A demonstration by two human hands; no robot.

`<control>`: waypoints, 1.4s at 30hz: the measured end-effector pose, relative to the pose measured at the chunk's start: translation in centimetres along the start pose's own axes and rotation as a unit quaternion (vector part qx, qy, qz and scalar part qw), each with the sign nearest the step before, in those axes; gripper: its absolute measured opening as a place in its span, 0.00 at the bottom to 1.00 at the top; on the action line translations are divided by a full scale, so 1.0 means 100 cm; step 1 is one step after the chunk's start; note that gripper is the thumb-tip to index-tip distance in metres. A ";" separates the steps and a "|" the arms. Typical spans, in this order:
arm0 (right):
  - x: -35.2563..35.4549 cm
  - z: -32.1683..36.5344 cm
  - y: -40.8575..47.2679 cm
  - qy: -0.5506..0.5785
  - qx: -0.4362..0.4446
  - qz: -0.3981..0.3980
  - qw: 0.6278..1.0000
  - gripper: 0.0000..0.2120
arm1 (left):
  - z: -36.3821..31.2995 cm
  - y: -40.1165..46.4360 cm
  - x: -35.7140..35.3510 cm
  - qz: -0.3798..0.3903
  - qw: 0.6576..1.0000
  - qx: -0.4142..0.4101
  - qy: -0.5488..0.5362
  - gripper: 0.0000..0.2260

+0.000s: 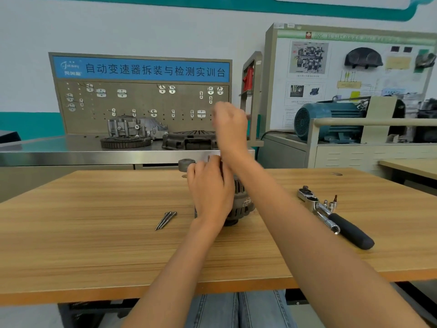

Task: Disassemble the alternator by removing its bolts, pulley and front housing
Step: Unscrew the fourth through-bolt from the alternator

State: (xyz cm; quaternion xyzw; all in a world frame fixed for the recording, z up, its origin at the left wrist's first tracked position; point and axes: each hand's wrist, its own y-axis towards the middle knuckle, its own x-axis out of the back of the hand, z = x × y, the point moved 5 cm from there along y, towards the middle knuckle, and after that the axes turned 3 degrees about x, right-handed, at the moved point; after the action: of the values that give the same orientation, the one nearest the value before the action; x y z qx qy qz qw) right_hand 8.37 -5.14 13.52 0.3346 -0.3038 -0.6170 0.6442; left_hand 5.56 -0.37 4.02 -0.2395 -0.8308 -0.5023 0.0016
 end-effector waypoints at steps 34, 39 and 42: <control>-0.007 0.011 -0.027 -0.453 0.169 -0.088 0.871 0.09 | -0.002 -0.001 0.003 -0.015 1.000 0.002 0.001 0.11; 0.002 0.012 -0.005 -0.069 0.045 -0.054 0.995 0.22 | 0.000 0.000 -0.001 0.001 1.000 0.010 -0.016 0.10; 0.009 -0.002 0.008 0.146 -0.094 0.011 0.985 0.25 | -0.001 -0.001 -0.001 -0.008 1.000 0.004 -0.001 0.13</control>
State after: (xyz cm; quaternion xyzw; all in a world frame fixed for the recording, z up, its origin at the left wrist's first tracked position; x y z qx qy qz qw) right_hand 9.09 -5.99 14.03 0.3554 -0.1505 -0.5800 0.7174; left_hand 5.55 -0.52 3.98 -0.2336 -0.8349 -0.4984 -0.0019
